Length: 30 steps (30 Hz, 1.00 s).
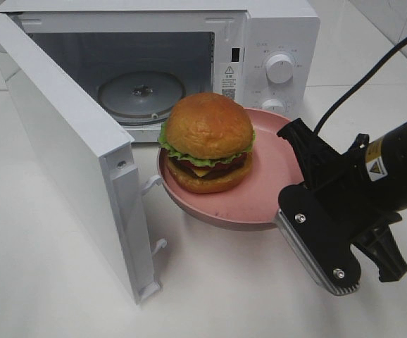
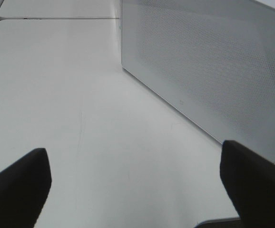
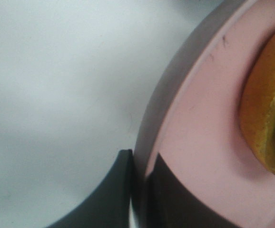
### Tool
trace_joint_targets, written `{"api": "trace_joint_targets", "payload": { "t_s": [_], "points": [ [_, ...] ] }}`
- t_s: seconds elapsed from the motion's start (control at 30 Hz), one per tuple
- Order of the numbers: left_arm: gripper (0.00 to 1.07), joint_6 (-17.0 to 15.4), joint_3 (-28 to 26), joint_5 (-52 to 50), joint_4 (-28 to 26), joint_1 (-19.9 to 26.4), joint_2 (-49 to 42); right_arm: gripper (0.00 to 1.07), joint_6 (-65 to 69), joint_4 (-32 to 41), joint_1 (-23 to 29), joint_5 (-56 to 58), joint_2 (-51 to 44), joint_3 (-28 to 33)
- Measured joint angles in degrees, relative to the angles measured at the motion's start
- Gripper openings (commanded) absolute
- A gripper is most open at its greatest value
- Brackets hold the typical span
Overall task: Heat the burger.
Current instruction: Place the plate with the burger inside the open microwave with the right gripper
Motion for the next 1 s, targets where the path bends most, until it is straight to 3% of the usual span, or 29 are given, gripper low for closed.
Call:
{"api": "trace_joint_targets", "payload": {
  "t_s": [0.63, 1.0],
  "points": [
    [0.88, 0.00, 0.00, 0.00, 0.00, 0.00, 0.00, 0.00, -13.98, 8.94, -3.50, 6.30, 9.51, -13.01],
    [0.88, 0.00, 0.00, 0.00, 0.00, 0.00, 0.00, 0.00, -15.36, 9.45, -3.50, 10.54, 13.69, -20.74]
  ]
}}
